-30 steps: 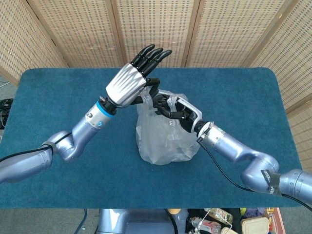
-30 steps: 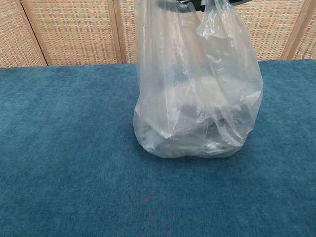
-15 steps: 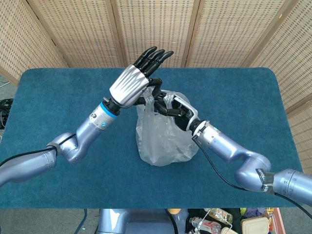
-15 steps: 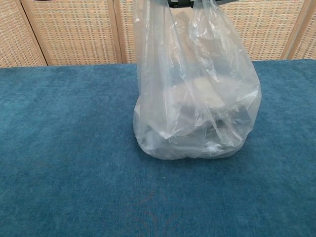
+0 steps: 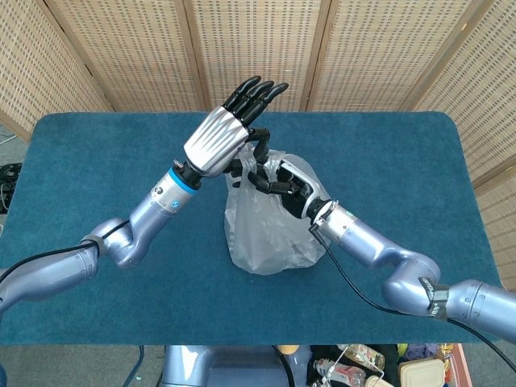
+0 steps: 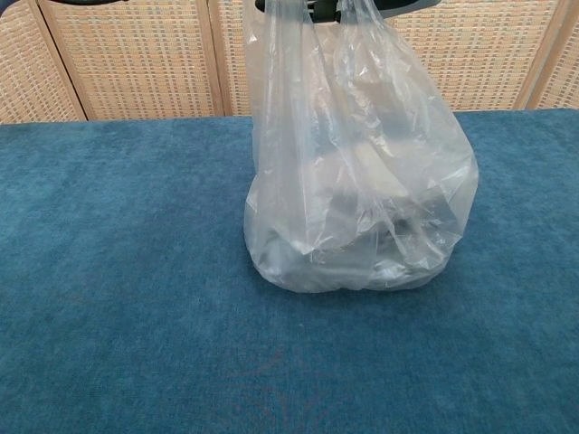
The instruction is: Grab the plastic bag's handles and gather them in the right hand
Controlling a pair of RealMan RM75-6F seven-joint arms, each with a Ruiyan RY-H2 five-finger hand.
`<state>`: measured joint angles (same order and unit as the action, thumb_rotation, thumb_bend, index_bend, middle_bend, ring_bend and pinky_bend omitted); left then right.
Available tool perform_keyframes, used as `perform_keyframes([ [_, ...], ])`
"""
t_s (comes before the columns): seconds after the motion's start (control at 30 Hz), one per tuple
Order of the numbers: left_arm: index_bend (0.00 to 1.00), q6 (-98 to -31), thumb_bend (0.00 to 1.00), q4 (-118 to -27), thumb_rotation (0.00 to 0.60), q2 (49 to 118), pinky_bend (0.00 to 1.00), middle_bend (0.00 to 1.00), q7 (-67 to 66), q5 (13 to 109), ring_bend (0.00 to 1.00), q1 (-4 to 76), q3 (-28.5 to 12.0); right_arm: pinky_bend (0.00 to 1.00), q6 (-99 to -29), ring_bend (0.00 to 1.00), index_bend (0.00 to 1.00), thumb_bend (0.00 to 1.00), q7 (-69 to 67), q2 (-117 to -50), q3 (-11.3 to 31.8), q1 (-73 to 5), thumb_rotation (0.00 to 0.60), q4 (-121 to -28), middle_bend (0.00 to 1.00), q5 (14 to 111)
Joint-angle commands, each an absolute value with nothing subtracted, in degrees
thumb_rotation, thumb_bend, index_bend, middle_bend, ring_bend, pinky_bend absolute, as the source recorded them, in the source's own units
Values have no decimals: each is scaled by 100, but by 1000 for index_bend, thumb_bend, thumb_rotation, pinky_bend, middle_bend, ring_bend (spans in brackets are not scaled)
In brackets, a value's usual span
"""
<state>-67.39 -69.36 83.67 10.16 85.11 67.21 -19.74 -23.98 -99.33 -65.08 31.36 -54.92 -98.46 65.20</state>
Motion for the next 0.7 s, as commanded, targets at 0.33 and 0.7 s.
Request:
perform_keyframes([
  [0.33, 672, -6649, 413, -6813, 600, 8444, 7, 0, 1039, 8401, 0, 6762, -2021, 234, -1939, 282, 399, 537, -9837, -6616, 3557, -5201, 600, -9922, 478, 6706],
  [0.7, 672, -6600, 414, -6704, 600, 8509, 7, 0, 1017, 8378, 0, 6785, -2000, 252, -1534, 367, 397, 519, -9876, -6786, 4056, -4895, 600, -9942, 525, 6967],
])
